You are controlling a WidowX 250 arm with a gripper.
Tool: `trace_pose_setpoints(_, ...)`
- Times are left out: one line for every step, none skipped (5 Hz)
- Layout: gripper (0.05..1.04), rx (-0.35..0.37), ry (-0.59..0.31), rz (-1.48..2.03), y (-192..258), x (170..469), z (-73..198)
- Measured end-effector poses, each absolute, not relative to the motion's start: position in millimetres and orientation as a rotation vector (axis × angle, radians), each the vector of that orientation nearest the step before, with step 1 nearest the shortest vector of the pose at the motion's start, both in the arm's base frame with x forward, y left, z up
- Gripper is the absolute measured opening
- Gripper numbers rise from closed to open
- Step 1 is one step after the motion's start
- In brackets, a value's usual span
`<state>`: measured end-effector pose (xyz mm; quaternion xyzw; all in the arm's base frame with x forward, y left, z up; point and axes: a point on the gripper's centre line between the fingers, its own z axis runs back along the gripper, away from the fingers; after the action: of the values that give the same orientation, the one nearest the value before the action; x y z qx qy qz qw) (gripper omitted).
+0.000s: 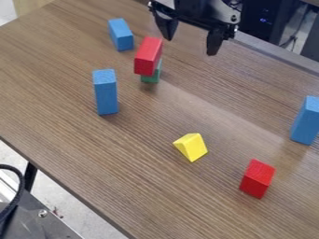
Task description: Put the blue rectangular block on top of the red block
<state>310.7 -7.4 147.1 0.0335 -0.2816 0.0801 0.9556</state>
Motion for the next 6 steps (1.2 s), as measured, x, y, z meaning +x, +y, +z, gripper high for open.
trace_pose_setpoints(0.999,0.071,-0.544,0.160,-8,308,138)
trace_pose_setpoints(0.999,0.056,-0.534,0.132,-23,310,135)
trace_pose_setpoints(0.999,0.029,-0.538,0.121,-38,315,138)
trace_pose_setpoints(0.999,0.005,-0.528,0.127,-49,317,136)
trace_pose_setpoints(0.999,-0.021,-0.507,0.150,-70,320,137)
trace_pose_setpoints(0.999,-0.049,-0.465,0.175,-90,321,132)
